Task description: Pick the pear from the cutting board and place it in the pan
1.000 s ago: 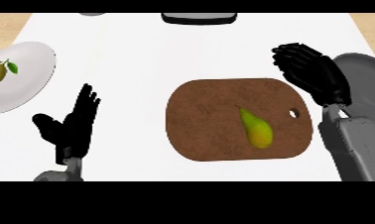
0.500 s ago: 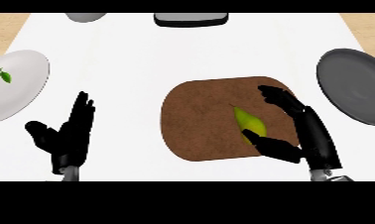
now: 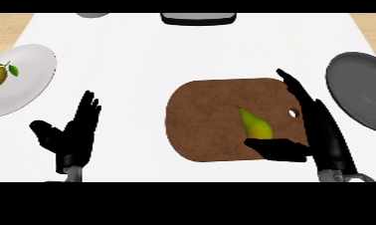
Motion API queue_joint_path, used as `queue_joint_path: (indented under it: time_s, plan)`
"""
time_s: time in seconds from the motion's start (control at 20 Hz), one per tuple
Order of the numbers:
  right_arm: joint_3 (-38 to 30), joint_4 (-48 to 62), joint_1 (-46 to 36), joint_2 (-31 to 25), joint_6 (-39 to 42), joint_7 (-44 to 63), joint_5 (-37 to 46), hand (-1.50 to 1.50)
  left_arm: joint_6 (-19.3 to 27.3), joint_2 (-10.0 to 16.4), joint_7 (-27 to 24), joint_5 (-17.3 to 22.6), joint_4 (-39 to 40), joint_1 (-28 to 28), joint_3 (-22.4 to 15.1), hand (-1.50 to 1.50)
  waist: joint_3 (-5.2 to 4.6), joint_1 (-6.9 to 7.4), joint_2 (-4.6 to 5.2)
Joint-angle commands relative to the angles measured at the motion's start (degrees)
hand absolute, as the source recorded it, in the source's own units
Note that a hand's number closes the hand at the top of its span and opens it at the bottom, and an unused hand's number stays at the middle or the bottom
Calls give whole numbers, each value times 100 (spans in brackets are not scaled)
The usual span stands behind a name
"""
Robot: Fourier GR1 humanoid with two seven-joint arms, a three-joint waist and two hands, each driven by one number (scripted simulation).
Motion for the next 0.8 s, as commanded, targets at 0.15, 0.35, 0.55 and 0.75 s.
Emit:
queue_joint_path:
  time_s: [0.15, 0.35, 0.55, 0.75]
  plan:
    - [-91, 922, -1741, 50, 1333, 1612, -311, -150, -15, -245, 231, 11, 76, 44, -215, 0, -37, 161, 65]
    - [242, 1613, -1956, -379, 2688, 1849, -989, -150, -74, -111, 234, -28, 188, -178, -127, 0, -44, 243, 111]
    - [217, 2468, -2655, -390, 3520, 1932, -1482, -150, -253, -50, 131, 33, 154, 95, -100, 0, -36, 287, 96]
    - [240, 3279, -3081, 12, 3526, 1506, -1322, -150, -152, -166, 40, -75, 374, 12, -44, 0, -29, 136, 72]
